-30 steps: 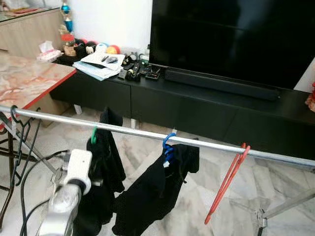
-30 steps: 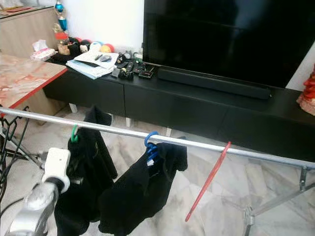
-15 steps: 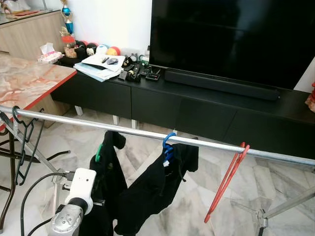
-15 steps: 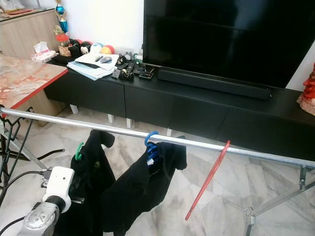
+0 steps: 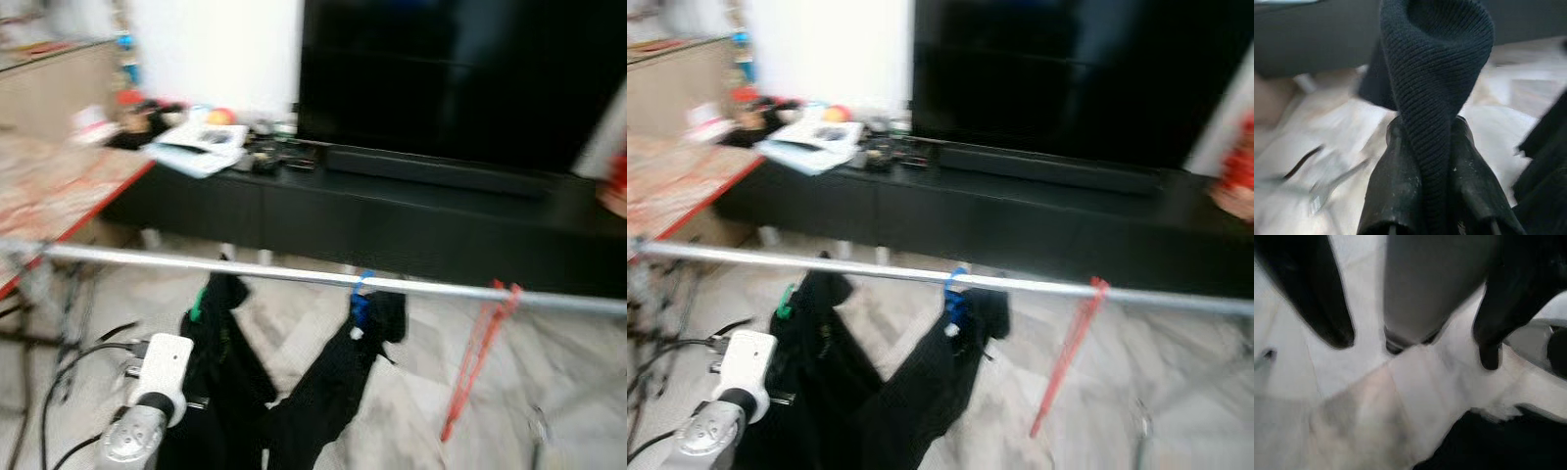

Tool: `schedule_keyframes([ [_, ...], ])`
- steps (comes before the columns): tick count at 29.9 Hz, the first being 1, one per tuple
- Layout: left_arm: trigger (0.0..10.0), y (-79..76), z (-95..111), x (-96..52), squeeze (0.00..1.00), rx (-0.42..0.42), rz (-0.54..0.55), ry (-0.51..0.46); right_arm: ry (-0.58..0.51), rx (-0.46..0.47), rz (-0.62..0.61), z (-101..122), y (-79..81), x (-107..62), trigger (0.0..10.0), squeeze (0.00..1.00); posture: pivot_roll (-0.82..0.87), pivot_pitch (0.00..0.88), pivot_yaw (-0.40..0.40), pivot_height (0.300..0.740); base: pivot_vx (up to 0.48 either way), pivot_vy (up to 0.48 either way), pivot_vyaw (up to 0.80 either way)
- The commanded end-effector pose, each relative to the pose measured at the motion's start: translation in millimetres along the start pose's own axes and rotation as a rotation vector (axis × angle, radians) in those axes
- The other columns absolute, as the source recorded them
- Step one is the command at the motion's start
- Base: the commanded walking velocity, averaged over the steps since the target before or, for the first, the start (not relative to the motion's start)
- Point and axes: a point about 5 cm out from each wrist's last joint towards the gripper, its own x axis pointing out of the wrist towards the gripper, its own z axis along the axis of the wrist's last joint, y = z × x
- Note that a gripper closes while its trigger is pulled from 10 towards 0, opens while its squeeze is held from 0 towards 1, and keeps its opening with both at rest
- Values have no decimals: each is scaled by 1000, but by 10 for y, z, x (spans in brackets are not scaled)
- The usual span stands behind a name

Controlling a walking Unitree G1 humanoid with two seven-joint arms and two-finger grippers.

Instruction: Hang hanger

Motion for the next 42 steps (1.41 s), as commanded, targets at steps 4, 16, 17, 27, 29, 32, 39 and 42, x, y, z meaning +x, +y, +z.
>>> schedule_keyframes([
  [4, 10000, -46, 220, 22, 0, 30, -16, -97, 20, 5, -1, -42, -16, -7, 10000, 0, 114, 0, -18, 740, 0, 0, -303],
  [16, 10000, -97, 230, 6, 0, 11, -27, -99, 1, 33, 5, -18, -10, -4, 10000, 0, 116, 0, -18, 740, 0, 0, 0],
  [17, 10000, -104, 235, 5, 0, 9, -30, -101, 1, 32, 4, -16, -8, -4, 10000, 0, 117, 0, -17, 740, 0, 0, 0],
  [27, 10000, -114, 260, -18, 0, 7, -35, -119, -4, 38, -2, -7, -8, -2, 10000, 0, 119, 0, -13, 740, 0, 0, 0],
  [29, 10000, -102, 296, -29, 0, -7, -28, -147, -11, 42, -5, -1, -8, -2, 10000, 0, 120, 0, -12, 740, 0, 0, 0],
  [32, 10000, -96, 363, -56, 0, 0, -23, -197, -19, 52, -11, 4, -11, -3, 10000, 0, 120, 0, -12, 740, 0, 0, 0],
  [39, 10000, -83, 338, -157, 0, -7, -22, -206, -21, 50, -11, 8, -12, -3, 10000, 0, 122, 0, -12, 740, 0, 0, 0],
  [42, 10000, -81, 279, -223, 0, -3, -30, -185, -20, 48, -12, 9, -14, -3, 10000, 0, 125, 0, -12, 740, 0, 0, 0],
])
